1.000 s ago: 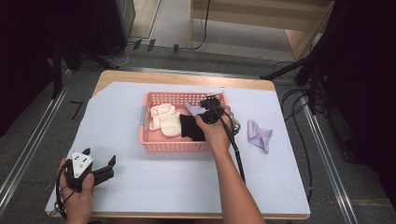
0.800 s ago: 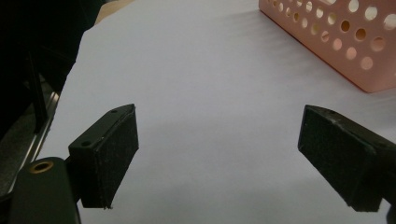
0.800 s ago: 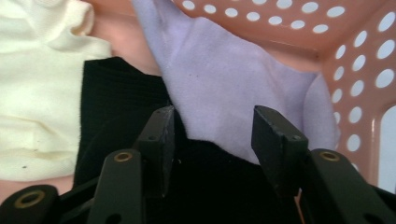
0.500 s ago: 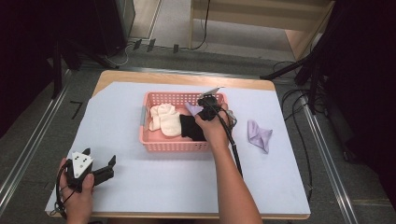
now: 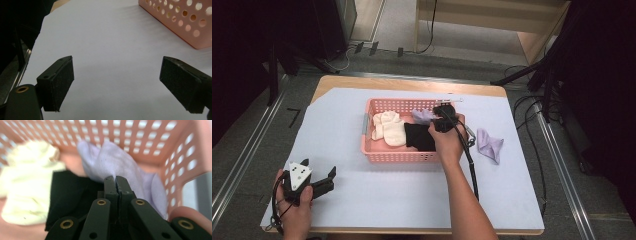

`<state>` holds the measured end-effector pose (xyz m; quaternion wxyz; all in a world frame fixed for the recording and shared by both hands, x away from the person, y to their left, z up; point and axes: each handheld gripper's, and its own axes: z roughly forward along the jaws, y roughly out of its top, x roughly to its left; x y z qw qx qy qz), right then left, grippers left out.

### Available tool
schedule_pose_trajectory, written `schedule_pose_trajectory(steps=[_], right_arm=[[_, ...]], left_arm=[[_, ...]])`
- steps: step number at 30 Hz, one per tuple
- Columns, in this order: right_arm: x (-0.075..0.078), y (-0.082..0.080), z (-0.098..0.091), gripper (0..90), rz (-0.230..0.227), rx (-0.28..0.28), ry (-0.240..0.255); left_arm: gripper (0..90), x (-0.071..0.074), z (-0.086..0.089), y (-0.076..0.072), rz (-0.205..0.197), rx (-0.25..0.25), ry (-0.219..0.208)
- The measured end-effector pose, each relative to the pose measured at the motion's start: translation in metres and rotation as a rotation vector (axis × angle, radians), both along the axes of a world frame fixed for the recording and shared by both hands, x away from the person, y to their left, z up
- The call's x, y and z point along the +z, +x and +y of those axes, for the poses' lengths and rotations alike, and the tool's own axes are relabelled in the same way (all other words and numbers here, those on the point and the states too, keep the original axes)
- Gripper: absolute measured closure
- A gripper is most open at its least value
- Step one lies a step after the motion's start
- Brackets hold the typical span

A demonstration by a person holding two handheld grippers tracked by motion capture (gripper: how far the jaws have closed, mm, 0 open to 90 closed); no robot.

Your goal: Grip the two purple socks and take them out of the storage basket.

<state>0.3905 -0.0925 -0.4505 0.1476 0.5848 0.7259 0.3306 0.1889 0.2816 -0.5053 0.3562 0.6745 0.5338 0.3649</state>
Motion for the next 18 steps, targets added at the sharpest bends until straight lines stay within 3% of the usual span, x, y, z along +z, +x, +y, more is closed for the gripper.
schedule_pose_trajectory(steps=[1,2,4,5,8,11,18], right_arm=[[0.002,-0.005,-0.005,88.8,-0.062,0.002,0.024],[0.002,-0.005,-0.005,88.8,-0.062,0.002,0.024],[0.006,-0.010,-0.010,88.8,-0.132,0.007,0.058],[0.011,-0.014,-0.015,88.8,-0.193,0.008,0.087],[0.021,-0.021,-0.021,88.8,-0.273,0.015,0.132],[0.031,-0.027,-0.024,88.8,-0.338,0.021,0.157],[0.040,-0.036,-0.028,88.8,-0.408,0.039,0.182]], left_arm=[[13.3,0.000,0.000,0.000,-0.001,0.000,0.000],[13.3,0.000,0.000,0.000,-0.001,0.000,0.000],[13.3,0.000,0.000,0.000,0.002,-0.002,0.001],[13.3,0.000,0.000,0.000,0.000,-0.003,0.005],[13.3,0.000,-0.001,0.000,0.002,-0.003,0.005],[13.3,0.000,-0.001,0.000,0.000,0.000,0.006],[13.3,0.000,-0.001,0.000,0.000,-0.001,0.007]])
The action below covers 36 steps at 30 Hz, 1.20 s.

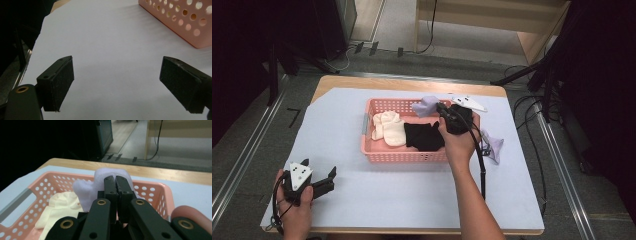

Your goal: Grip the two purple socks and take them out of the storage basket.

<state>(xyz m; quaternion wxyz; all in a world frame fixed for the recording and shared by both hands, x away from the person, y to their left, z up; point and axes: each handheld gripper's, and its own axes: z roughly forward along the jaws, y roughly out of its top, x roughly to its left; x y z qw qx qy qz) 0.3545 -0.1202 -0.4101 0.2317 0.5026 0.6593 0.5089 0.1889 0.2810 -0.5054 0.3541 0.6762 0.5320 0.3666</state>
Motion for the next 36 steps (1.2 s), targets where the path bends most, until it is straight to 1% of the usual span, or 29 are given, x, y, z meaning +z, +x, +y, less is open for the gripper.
schedule_pose_trajectory(steps=[2,3,4,5,6,7,9,13,14,15,16,17,18,19,20,21,22,23,25,26,27,28,29,30,31,32,33,34,36], right_arm=[[0.003,-0.004,0.000,88.8,-0.037,0.010,-0.004],[0.006,-0.006,-0.002,88.7,-0.071,0.002,-0.007],[0.006,-0.006,-0.002,88.7,-0.071,0.002,-0.007],[0.010,-0.009,-0.005,88.7,-0.100,-0.004,0.015],[0.010,-0.009,-0.005,88.7,-0.100,-0.004,0.015],[0.014,-0.011,-0.008,88.6,-0.127,-0.018,0.030],[0.017,-0.013,-0.013,88.6,-0.139,-0.036,0.044],[0.023,-0.016,-0.028,88.6,-0.162,-0.070,0.049],[0.023,-0.016,-0.028,88.6,-0.162,-0.070,0.049],[0.026,-0.018,-0.039,88.6,-0.168,-0.093,0.040],[0.026,-0.018,-0.039,88.6,-0.168,-0.093,0.040],[0.029,-0.019,-0.051,88.6,-0.174,-0.124,0.044],[0.029,-0.019,-0.051,88.6,-0.174,-0.124,0.044],[0.031,-0.021,-0.064,88.6,-0.176,-0.158,0.045],[0.031,-0.021,-0.064,88.6,-0.176,-0.158,0.045],[0.031,-0.022,-0.077,88.6,-0.178,-0.186,0.046],[0.030,-0.023,-0.083,88.6,-0.176,-0.199,0.043],[0.030,-0.023,-0.083,88.6,-0.176,-0.199,0.043],[0.023,-0.026,-0.099,88.6,-0.151,-0.233,0.033],[0.023,-0.026,-0.099,88.6,-0.151,-0.233,0.033],[0.016,-0.027,-0.109,88.6,-0.137,-0.253,0.023],[0.016,-0.027,-0.109,88.6,-0.137,-0.253,0.023],[0.008,-0.028,-0.118,88.6,-0.117,-0.271,0.008],[0.008,-0.028,-0.118,88.6,-0.117,-0.271,0.008],[-0.002,-0.028,-0.126,88.6,-0.091,-0.289,-0.004],[-0.002,-0.028,-0.126,88.6,-0.091,-0.289,-0.004],[-0.012,-0.028,-0.134,88.6,-0.067,-0.309,-0.008],[-0.012,-0.028,-0.134,88.6,-0.067,-0.309,-0.008],[-0.023,-0.027,-0.140,88.6,-0.040,-0.326,-0.015]], left_arm=[[13.3,0.000,0.000,0.000,0.000,-0.001,0.001],[13.3,0.000,0.000,0.000,0.000,-0.001,0.000],[13.3,0.000,0.000,0.000,0.000,-0.001,0.000],[13.3,0.000,0.000,0.000,-0.001,-0.001,-0.001],[13.3,0.000,0.000,0.000,-0.001,-0.001,-0.001],[13.3,0.000,0.000,0.000,-0.002,-0.001,-0.001],[13.3,0.000,0.000,0.000,-0.001,-0.003,0.001],[13.3,0.000,0.000,0.000,-0.001,-0.004,0.002],[13.3,0.000,0.000,0.000,-0.001,-0.004,0.002],[13.3,0.000,0.000,0.000,0.000,-0.003,0.003],[13.3,0.000,0.000,0.000,0.000,-0.003,0.003],[13.3,0.000,0.000,0.000,0.000,-0.003,0.003],[13.3,0.000,0.000,0.000,-0.002,-0.004,0.004],[13.3,0.000,0.000,0.000,0.002,-0.003,0.004],[13.3,0.000,0.000,0.000,0.002,-0.003,0.004],[13.3,0.000,0.000,0.000,0.000,-0.002,0.006],[13.3,0.000,0.000,0.000,0.000,-0.002,0.006],[13.3,0.000,0.000,0.000,0.000,-0.003,0.007],[13.4,0.000,0.000,0.000,-0.004,-0.003,0.010],[13.4,0.000,0.000,0.000,-0.004,-0.003,0.010],[13.4,0.000,-0.001,0.000,-0.003,-0.003,0.010],[13.4,0.000,-0.001,0.000,-0.003,-0.004,0.011],[13.4,0.000,-0.001,-0.001,0.001,-0.004,0.015],[13.4,0.000,-0.001,-0.001,0.001,-0.004,0.015],[13.4,0.000,-0.002,-0.001,-0.004,-0.002,0.012],[13.5,0.000,-0.002,-0.001,-0.004,-0.002,0.012],[13.5,0.000,-0.002,-0.001,-0.009,-0.002,0.012],[13.5,0.000,-0.002,-0.001,-0.009,-0.002,0.012],[13.5,0.000,-0.002,-0.001,-0.007,-0.004,0.017]])
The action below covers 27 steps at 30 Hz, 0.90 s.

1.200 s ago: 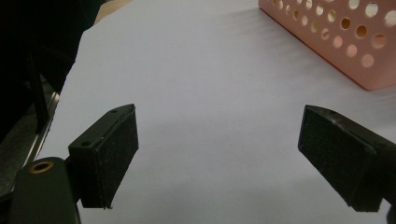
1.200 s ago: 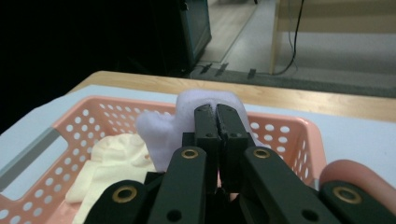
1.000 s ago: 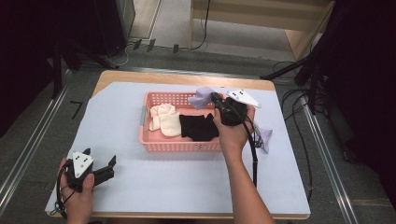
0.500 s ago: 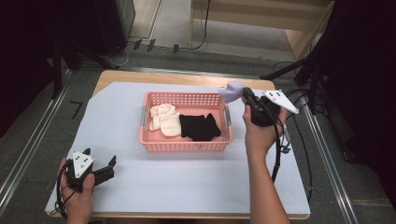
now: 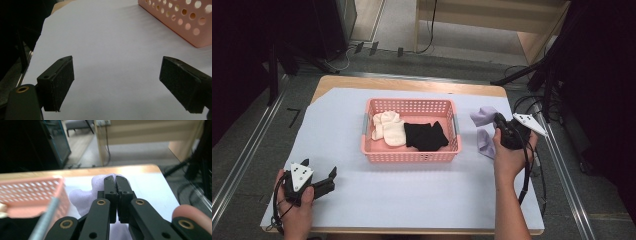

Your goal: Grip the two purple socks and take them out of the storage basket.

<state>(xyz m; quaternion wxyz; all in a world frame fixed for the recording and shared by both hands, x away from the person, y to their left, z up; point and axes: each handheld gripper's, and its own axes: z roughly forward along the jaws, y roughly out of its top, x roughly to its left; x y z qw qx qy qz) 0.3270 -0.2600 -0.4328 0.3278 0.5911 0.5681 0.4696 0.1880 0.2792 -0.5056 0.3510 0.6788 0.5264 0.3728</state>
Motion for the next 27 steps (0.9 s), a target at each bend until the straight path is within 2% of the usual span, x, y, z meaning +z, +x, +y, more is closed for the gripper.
schedule_pose_trajectory(steps=[1,2,3,4,5,6,7,8,9,10,11,12,13,14,17,27], right_arm=[[-0.010,0.000,-0.005,88.6,0.029,-0.016,-0.004],[-0.010,0.000,-0.005,88.6,0.029,-0.016,-0.004],[-0.020,0.000,-0.009,88.3,0.062,-0.021,-0.002],[-0.020,0.000,-0.009,88.3,0.062,-0.021,-0.002],[-0.027,0.000,-0.013,86.1,0.087,-0.008,0.010],[-0.027,0.000,-0.013,86.1,0.087,-0.008,0.010],[-0.032,-0.003,-0.016,78.2,0.087,0.011,0.045],[-0.032,-0.003,-0.016,78.2,0.087,0.011,0.045],[-0.033,-0.006,-0.019,69.3,0.083,0.012,0.078],[-0.033,-0.008,-0.020,65.2,0.081,0.017,0.093],[-0.034,-0.010,-0.021,60.1,0.078,0.020,0.100],[-0.034,-0.010,-0.021,60.1,0.078,0.020,0.100],[-0.033,-0.014,-0.021,49.7,0.075,0.017,0.088],[-0.033,-0.014,-0.021,49.7,0.075,0.017,0.088],[-0.030,-0.025,-0.021,40.9,0.069,0.026,0.063],[-0.031,-0.053,-0.033,33.1,0.054,0.060,0.053]], left_arm=[[13.6,0.000,0.000,0.000,-0.001,0.001,-0.002],[13.6,0.000,0.000,0.000,-0.001,0.001,-0.002],[13.5,0.000,0.000,0.000,-0.002,0.000,0.000],[13.6,0.000,0.000,0.000,-0.002,0.000,0.000],[13.6,0.000,0.000,0.000,0.000,0.002,-0.002],[13.5,0.000,0.000,0.000,0.000,0.002,-0.002],[13.5,0.000,0.000,0.000,0.001,-0.001,0.002],[13.6,0.000,0.000,0.000,0.001,-0.001,0.002],[13.6,0.000,0.000,0.000,0.000,0.001,0.000],[13.6,0.000,0.000,0.000,0.000,0.001,0.000],[13.6,0.000,0.000,0.000,0.000,0.001,0.001],[13.6,0.000,0.000,0.000,0.000,0.001,0.001],[13.6,0.000,0.000,0.000,0.000,0.001,-0.003],[13.5,0.000,0.000,0.000,0.000,0.001,-0.003],[13.5,0.000,0.000,0.000,-0.001,0.005,-0.005],[13.6,0.000,0.001,-0.001,-0.008,0.005,-0.009]])
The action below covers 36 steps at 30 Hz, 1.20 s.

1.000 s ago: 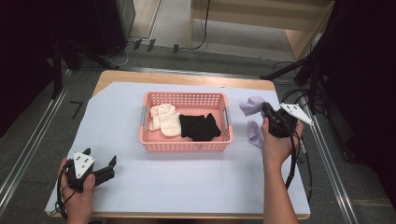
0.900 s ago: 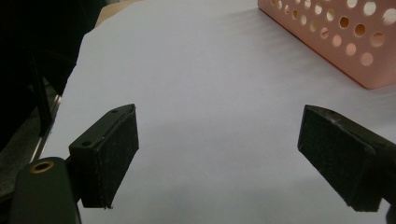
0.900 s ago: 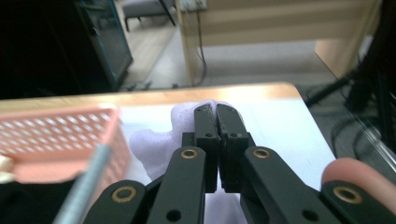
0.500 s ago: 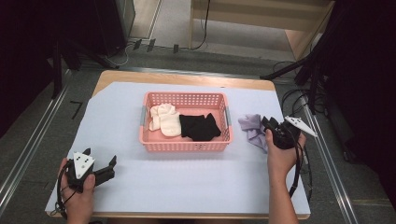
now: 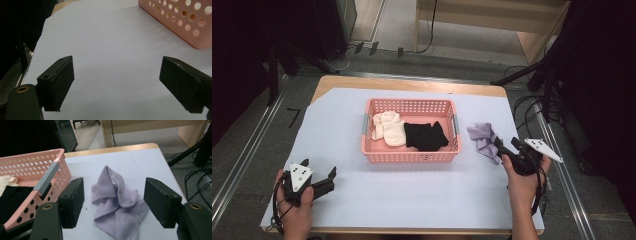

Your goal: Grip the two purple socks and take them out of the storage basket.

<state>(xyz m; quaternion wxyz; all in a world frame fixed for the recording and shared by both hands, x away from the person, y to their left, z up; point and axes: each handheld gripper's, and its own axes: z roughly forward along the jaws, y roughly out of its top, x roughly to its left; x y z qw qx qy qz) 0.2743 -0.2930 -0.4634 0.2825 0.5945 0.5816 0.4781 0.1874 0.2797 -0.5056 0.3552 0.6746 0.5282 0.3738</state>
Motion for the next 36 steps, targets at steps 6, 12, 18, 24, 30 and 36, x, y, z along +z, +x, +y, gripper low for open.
schedule_pose_trajectory(steps=[6,12,18,24,30,36], right_arm=[[-0.006,-0.015,-0.012,32.2,0.005,-0.005,0.000],[-0.015,-0.029,-0.026,32.3,0.017,-0.012,0.006],[-0.025,-0.043,-0.042,32.4,0.030,-0.020,0.014],[-0.035,-0.058,-0.064,32.4,0.040,-0.042,0.026],[-0.043,-0.075,-0.085,32.4,0.055,-0.072,0.034],[-0.054,-0.090,-0.094,32.6,0.069,-0.076,0.022]], left_arm=[[13.6,0.000,0.000,0.000,-0.002,0.001,0.000],[13.6,0.000,0.000,0.000,0.004,0.001,0.004],[13.6,0.000,0.000,0.000,0.002,0.002,0.006],[13.6,0.000,-0.001,-0.001,-0.003,0.003,0.007],[13.6,0.000,-0.001,-0.001,-0.002,0.005,0.007],[13.6,0.000,0.000,-0.001,0.000,0.004,0.004]])
